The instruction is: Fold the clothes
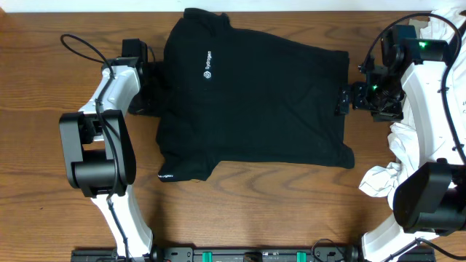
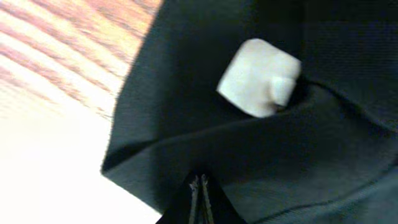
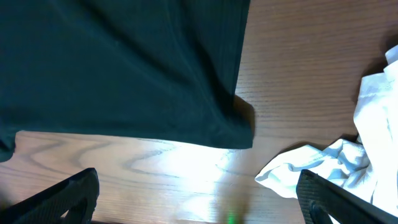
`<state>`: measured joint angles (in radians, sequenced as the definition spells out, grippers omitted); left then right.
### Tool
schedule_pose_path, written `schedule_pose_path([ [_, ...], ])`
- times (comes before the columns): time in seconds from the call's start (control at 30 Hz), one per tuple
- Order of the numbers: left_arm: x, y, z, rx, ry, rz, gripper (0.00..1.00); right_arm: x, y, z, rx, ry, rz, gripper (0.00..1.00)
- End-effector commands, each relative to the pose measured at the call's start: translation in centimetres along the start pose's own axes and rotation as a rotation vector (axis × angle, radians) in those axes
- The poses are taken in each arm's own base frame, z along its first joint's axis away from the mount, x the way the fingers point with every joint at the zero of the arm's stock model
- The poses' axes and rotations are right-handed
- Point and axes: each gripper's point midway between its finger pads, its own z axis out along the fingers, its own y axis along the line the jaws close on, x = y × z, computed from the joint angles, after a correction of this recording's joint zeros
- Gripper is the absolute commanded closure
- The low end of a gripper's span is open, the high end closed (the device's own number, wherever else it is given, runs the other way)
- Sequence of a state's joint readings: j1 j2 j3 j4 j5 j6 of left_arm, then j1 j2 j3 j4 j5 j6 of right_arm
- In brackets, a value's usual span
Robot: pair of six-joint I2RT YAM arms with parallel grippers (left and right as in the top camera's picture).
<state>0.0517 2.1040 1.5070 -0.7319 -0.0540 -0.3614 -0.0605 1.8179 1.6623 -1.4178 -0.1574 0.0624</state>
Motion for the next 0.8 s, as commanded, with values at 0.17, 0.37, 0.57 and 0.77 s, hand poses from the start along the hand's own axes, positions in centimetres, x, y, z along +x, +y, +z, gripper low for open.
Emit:
schedule_pose_path([
  [0.17,0.5,3.1,1.2,-0.09,0.031,-0.019,0.94,-0.2,0.3,-0.4,-0.005,-0.015,-0.021,0.01],
  [0.37,0.0,5.3,1.4,-0.101,0.043,-0.071,0.94,-0.2,0.3,-0.4,-0.005,-0.015,-0.021,0.01],
  [0.57,-0.4,4.9,1.2,-0.033,0.05,-0.101,0.94,-0.2,0.2,-0.4,-0.005,-0.016,-0.021,0.01],
  [0.77,-2.9,4.5,-3.4,0.012,-0.059,-0.11,0.94,-0.2,0.2,-0.4,-0.005,-0.016,-0.021,0.01],
])
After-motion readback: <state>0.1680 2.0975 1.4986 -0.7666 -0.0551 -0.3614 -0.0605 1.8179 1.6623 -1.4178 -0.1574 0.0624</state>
